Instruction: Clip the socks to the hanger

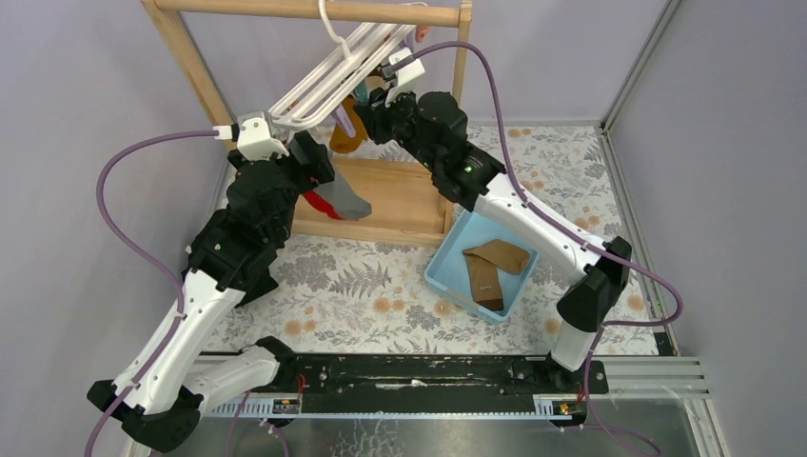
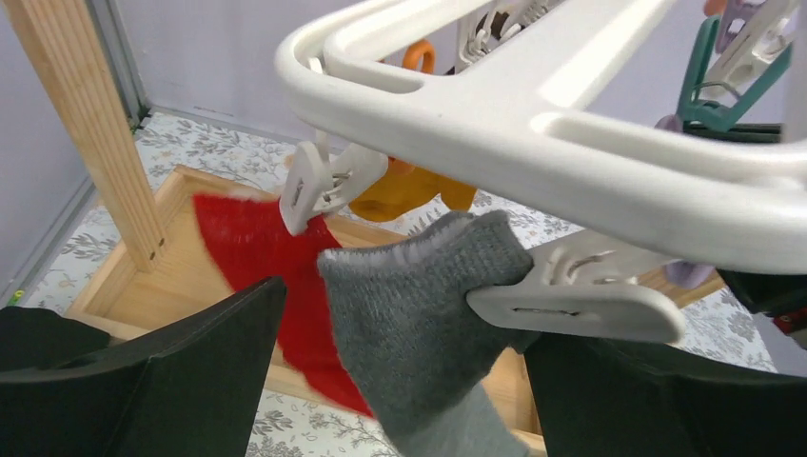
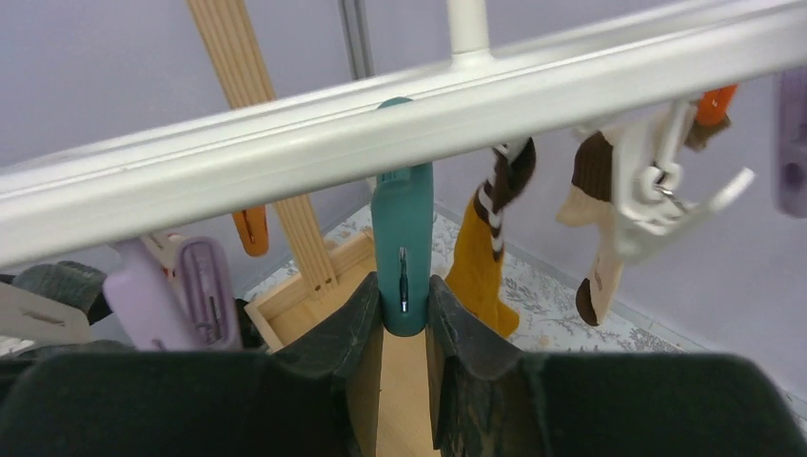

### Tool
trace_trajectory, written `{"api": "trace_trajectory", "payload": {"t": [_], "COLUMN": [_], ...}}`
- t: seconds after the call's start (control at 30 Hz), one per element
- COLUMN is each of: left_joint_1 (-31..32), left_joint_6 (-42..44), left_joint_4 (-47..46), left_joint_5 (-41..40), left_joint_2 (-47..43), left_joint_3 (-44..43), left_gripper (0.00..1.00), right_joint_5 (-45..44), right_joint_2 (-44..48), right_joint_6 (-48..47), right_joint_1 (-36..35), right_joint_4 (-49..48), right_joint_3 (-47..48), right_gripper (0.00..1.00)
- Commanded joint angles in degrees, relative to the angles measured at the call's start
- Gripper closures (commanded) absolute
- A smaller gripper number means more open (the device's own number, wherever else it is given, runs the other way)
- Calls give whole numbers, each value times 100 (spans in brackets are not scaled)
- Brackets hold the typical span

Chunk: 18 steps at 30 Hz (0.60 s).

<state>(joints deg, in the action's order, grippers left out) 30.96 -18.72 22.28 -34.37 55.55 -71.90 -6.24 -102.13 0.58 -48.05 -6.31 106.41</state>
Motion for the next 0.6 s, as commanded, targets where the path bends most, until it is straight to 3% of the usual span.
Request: {"api": "trace_trajectory", "payload": {"t": [0.0, 0.3, 0.57], "left_joint_1": [-55, -55, -50], "left_joint_6": [-140, -518, -950], "left_joint_4": [-306, -753, -1358], "left_joint_5": [339, 1522, 2503], "left_joint_2": [-109, -229, -156], "left_joint_3": [52, 130, -32], "left_gripper": [4, 6, 7], "right_joint_5": [467, 1552, 2201], "right_joint_2": [451, 335, 372], "right_joint_6": [103, 329, 588], "right_joint_1": [24, 112, 401], "right_joint_4": [101, 1872, 2158], "right_joint_3": [262, 1448, 1634], "right_gripper": [100, 100, 100]}}
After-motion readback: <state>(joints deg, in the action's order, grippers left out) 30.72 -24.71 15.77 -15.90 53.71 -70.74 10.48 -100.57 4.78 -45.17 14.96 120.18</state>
